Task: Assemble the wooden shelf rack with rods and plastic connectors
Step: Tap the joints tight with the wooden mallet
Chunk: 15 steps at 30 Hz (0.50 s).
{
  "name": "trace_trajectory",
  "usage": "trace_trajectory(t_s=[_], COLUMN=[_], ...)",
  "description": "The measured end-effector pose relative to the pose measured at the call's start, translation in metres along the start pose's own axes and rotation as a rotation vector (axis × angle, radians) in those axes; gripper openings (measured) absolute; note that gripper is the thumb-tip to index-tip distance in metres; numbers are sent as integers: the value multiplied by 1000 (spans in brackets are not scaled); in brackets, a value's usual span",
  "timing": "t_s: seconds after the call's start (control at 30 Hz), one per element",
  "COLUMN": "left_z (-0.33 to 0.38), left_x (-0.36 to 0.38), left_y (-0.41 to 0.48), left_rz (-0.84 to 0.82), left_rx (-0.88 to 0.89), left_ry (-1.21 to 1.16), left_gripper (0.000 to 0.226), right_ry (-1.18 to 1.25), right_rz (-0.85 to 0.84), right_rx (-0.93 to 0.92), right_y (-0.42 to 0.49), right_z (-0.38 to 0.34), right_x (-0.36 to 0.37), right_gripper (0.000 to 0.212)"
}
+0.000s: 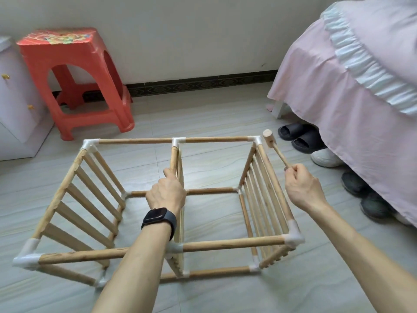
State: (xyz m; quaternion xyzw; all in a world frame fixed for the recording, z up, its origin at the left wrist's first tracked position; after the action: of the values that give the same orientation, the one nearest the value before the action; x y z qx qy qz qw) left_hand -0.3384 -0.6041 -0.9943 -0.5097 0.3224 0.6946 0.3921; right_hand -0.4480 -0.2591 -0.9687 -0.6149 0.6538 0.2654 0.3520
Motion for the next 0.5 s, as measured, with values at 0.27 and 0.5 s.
trace_trajectory(t_s=[0.27, 0.5], left_z=[-1, -3], left_x=[1, 3], left_y=[1, 2], left_rz=[11, 7], left_rx=[-3, -11], left_ry=[4, 14], left_gripper=[2, 6], right_ry=[81, -215], right_rz=[238, 98], right_rx=[-135, -90], right_y=[24, 38], right_z=[-35, -41], right_x=[-15, 13], right_gripper=[30, 30])
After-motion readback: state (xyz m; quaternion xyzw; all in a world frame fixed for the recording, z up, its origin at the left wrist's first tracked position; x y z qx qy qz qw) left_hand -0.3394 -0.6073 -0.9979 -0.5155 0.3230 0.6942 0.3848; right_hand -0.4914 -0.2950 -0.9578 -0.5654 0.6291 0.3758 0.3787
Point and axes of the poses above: each hand's wrist, its own y-axis towards the middle knuckle, its own x-axis out of the palm, z = x × y, the point moved 8 cm from there along y, towards the middle knuckle, and after that the axes turned 8 degrees about x, right-handed, at the moved point
